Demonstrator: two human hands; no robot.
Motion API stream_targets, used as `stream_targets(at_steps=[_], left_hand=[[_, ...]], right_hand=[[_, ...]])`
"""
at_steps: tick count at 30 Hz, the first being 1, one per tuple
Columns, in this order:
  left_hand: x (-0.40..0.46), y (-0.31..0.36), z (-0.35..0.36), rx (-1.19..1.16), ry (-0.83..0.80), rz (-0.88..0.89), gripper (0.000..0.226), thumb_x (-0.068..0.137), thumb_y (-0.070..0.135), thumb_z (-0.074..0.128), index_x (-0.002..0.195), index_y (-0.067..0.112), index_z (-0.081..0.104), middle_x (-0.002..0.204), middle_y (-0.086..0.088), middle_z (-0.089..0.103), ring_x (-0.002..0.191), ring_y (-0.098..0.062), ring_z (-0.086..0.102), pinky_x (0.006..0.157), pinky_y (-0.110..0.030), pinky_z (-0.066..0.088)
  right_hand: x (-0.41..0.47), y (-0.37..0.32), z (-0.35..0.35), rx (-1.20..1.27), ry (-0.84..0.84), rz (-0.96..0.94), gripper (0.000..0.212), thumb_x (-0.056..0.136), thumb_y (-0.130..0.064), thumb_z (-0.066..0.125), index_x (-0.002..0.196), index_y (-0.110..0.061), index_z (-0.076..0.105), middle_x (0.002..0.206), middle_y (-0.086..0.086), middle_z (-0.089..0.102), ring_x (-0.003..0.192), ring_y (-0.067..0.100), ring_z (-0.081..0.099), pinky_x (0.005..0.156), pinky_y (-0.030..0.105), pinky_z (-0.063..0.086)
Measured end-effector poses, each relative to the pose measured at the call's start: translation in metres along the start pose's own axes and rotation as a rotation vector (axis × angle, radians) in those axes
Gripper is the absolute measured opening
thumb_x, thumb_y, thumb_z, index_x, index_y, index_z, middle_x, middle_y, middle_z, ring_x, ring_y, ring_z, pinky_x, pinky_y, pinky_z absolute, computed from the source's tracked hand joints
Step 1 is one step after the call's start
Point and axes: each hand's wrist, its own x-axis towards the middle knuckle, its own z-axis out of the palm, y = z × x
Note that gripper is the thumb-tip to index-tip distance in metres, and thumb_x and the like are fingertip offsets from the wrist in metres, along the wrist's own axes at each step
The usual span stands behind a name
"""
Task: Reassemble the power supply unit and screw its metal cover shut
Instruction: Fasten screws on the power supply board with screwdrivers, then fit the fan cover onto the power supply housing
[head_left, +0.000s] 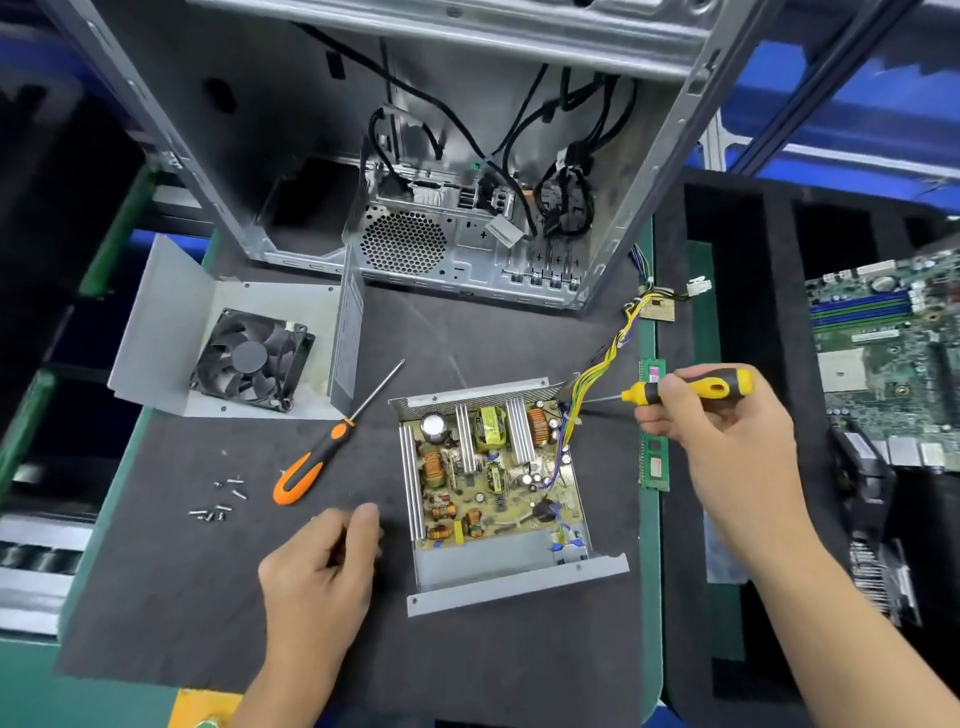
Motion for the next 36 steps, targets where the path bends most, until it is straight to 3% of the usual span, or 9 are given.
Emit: stream_targets(at_steps=[7, 14, 17, 20, 24, 27, 29, 33, 36], left_hand=[[0.001, 0.0, 0.0, 0.006, -0.011, 0.01, 0.063, 0.098, 0.057, 0.047, 0.056, 0.012, 0.056, 0.054, 0.007, 0.056, 0.046, -0.022, 0.055, 0.05, -0.034, 0.041], [0.001, 0.002, 0.0, -0.008, -0.022, 0.009, 0.054, 0.098, 0.05, 0.049, 0.057, 0.014, 0.055, 0.057, 0.006, 0.055, 0.047, -0.021, 0.054, 0.052, -0.033, 0.041], [0.002, 0.002, -0.001, -0.006, -0.037, 0.014, 0.06, 0.098, 0.054, 0.047, 0.057, 0.011, 0.053, 0.051, 0.004, 0.051, 0.047, -0.026, 0.052, 0.052, -0.035, 0.04], [0.002, 0.001, 0.0, -0.003, -0.049, 0.005, 0.062, 0.098, 0.054, 0.047, 0.057, 0.007, 0.052, 0.051, -0.002, 0.05, 0.048, -0.028, 0.05, 0.053, -0.038, 0.04], [0.002, 0.001, 0.0, -0.014, -0.064, -0.014, 0.059, 0.096, 0.051, 0.048, 0.058, 0.007, 0.052, 0.051, -0.003, 0.05, 0.05, -0.027, 0.05, 0.054, -0.038, 0.041], [0.002, 0.003, -0.001, -0.003, -0.07, -0.005, 0.057, 0.096, 0.048, 0.048, 0.058, 0.006, 0.051, 0.051, -0.004, 0.049, 0.051, -0.027, 0.049, 0.055, -0.036, 0.04], [0.003, 0.005, -0.001, -0.002, -0.065, 0.003, 0.056, 0.096, 0.046, 0.048, 0.058, 0.006, 0.049, 0.05, -0.004, 0.047, 0.05, -0.024, 0.046, 0.054, -0.034, 0.039], [0.004, 0.011, -0.002, 0.02, -0.071, 0.003, 0.053, 0.096, 0.042, 0.048, 0.057, 0.007, 0.045, 0.05, 0.0, 0.041, 0.053, -0.02, 0.039, 0.053, -0.029, 0.036], [0.003, 0.012, -0.002, 0.034, -0.082, -0.032, 0.05, 0.095, 0.038, 0.052, 0.057, 0.006, 0.046, 0.05, -0.001, 0.042, 0.053, -0.02, 0.04, 0.054, -0.028, 0.037]], right_hand=[[-0.005, -0.013, 0.003, -0.162, -0.065, -0.196, 0.029, 0.089, -0.021, 0.073, 0.106, -0.035, 0.054, 0.081, -0.002, 0.074, 0.072, 0.014, 0.075, 0.072, 0.027, 0.059], [0.001, -0.036, 0.011, -0.56, -0.129, -0.254, 0.026, 0.086, -0.044, 0.067, 0.08, -0.031, 0.044, 0.079, -0.027, 0.065, 0.068, -0.004, 0.062, 0.061, 0.005, 0.041], [0.004, -0.046, 0.011, -0.611, -0.169, -0.289, 0.019, 0.087, -0.03, 0.066, 0.079, -0.029, 0.048, 0.075, -0.015, 0.065, 0.067, 0.004, 0.063, 0.061, 0.013, 0.045], [0.007, -0.053, 0.011, -0.829, -0.224, -0.377, 0.015, 0.09, -0.029, 0.064, 0.084, -0.028, 0.05, 0.06, -0.011, 0.061, 0.063, 0.011, 0.065, 0.068, 0.034, 0.052], [0.016, -0.065, 0.014, -0.966, -0.388, -0.448, 0.017, 0.092, -0.04, 0.062, 0.096, -0.03, 0.05, 0.08, -0.015, 0.054, 0.071, 0.009, 0.056, 0.067, 0.032, 0.045], [0.023, -0.072, 0.014, -1.016, -0.51, -0.437, 0.009, 0.093, -0.024, 0.064, 0.095, -0.026, 0.055, 0.098, -0.005, 0.049, 0.088, 0.015, 0.054, 0.082, 0.03, 0.043], [0.023, -0.075, 0.016, -1.112, -0.47, -0.446, 0.007, 0.095, -0.025, 0.062, 0.094, -0.018, 0.064, 0.098, 0.001, 0.053, 0.093, 0.026, 0.054, 0.083, 0.039, 0.045], [0.024, -0.085, 0.02, -1.389, -0.429, -0.369, 0.041, 0.097, -0.053, 0.048, 0.093, -0.015, 0.063, 0.079, 0.005, 0.056, 0.085, 0.035, 0.059, 0.068, 0.037, 0.044], [0.028, -0.097, 0.017, -1.289, -0.615, -0.285, 0.023, 0.096, -0.041, 0.058, 0.098, -0.018, 0.06, 0.094, 0.004, 0.054, 0.09, 0.027, 0.055, 0.081, 0.039, 0.047]])
